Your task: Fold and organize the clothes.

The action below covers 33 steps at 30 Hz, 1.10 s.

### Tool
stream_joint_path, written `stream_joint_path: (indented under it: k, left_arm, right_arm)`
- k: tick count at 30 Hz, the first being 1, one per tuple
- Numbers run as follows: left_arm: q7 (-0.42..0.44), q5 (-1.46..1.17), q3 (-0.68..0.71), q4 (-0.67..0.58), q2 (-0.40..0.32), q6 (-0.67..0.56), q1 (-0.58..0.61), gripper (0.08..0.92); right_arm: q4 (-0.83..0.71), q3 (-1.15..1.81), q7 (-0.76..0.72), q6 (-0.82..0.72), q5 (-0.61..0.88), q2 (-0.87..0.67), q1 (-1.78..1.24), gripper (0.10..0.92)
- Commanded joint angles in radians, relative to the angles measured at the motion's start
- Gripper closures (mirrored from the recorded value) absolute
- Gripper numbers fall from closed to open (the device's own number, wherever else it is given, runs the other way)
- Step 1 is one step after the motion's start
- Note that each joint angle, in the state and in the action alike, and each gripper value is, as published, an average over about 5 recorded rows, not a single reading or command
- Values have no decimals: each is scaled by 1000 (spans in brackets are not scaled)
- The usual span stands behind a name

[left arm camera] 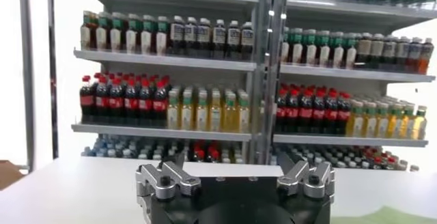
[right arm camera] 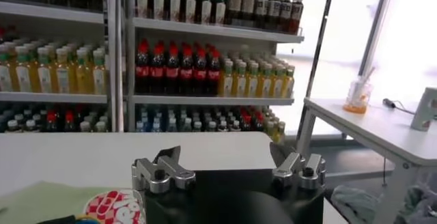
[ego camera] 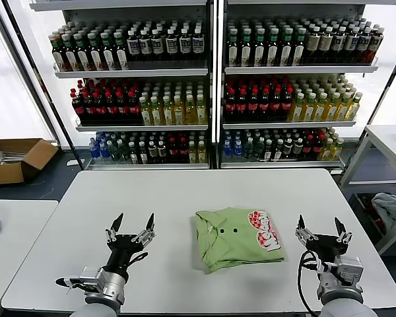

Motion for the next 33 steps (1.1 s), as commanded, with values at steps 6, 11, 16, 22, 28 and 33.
stream_joint_path:
  k: [6,11,16,22,28,33]
  left_arm:
    - [5,-14,-52,8,9,-37,-4,177]
    - [31,11,-58,-6,12,-12,-4,177]
    - [38,11,-61,-7,16,-3,-11,177]
    - [37,2,-60,-18,22,-1,-6,177]
    - [33,3,-40,-20,19,-13,-13,177]
    - [36,15,-23,-12,18,-16,-19,177]
  right_arm:
    - [-28,16,-11,7,-22,14,-1,203]
    - [-22,21,-14,7,-22,15,-5,203]
    - [-12,22,-24,7,-27,19,-8,203]
    - [26,25,-69,4,-48,14,-22,203]
    - [67,29,-93,-8,-78,11,-31,203]
    - [81,31,-97,-11,-91,9,-43,203]
